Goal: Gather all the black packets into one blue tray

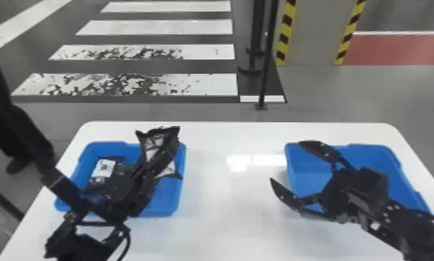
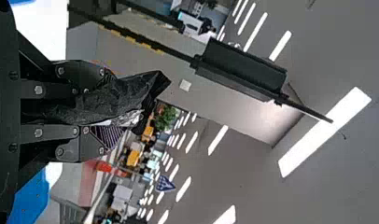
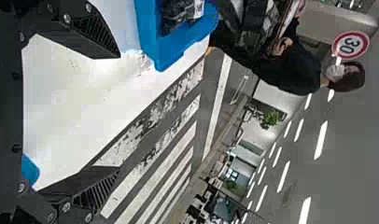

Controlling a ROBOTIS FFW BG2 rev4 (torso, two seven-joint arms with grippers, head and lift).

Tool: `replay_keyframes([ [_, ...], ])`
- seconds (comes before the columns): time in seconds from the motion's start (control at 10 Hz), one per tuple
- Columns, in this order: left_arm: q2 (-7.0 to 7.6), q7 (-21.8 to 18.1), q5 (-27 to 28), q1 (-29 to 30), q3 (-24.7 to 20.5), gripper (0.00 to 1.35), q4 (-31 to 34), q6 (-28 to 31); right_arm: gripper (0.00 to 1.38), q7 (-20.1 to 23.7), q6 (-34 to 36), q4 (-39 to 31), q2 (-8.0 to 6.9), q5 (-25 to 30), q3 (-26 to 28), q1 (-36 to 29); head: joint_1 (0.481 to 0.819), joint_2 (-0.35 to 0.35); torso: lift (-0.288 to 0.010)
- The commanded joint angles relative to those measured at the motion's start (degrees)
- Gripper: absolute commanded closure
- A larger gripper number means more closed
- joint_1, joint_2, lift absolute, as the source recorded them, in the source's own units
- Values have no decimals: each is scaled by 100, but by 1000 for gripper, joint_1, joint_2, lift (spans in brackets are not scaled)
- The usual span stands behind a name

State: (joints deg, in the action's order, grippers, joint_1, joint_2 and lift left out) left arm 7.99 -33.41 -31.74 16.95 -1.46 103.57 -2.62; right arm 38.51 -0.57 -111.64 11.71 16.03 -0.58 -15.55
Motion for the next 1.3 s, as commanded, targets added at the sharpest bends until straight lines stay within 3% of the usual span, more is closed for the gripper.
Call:
replay_keyframes([
  [0.0, -26, 1, 215, 161, -448, 1207, 14, -188, 108, -107, 0, 372, -117, -757, 378, -133, 695, 39, -110],
  [0.3, -175, 45, 923, 372, -1282, 1200, 14, -231, 110, -705, 0, 217, -600, -1854, 1372, -1061, 695, 42, -110],
  [0.5, -166, 37, 1540, 288, -1682, 1134, 14, -118, 110, -889, 14, -121, -1057, -1957, 2126, -1609, 695, 25, -110],
  [0.6, -166, 45, 1849, 232, -1910, 1023, 14, -90, 110, -995, 14, -303, -1177, -2003, 2344, -1834, 695, 7, -110],
  [0.7, -184, 45, 2031, 190, -2116, 843, 0, -90, 110, -1118, 14, -514, -1177, -2174, 2389, -2101, 695, -8, -110],
  [0.9, -254, 133, 2408, 204, -2562, 202, 0, 107, 110, -1285, 14, -725, -1177, -2597, 2378, -2537, 695, 9, -110],
  [1.0, -280, 142, 2500, 274, -2664, 68, 0, -76, 110, -1373, 14, -880, -1177, -2734, 2378, -2734, 695, 40, -110],
  [1.2, -377, 221, 2203, 794, -2539, 151, 295, -835, 110, -1505, 14, -1288, -1177, -2837, 2366, -3142, 695, 76, -110],
])
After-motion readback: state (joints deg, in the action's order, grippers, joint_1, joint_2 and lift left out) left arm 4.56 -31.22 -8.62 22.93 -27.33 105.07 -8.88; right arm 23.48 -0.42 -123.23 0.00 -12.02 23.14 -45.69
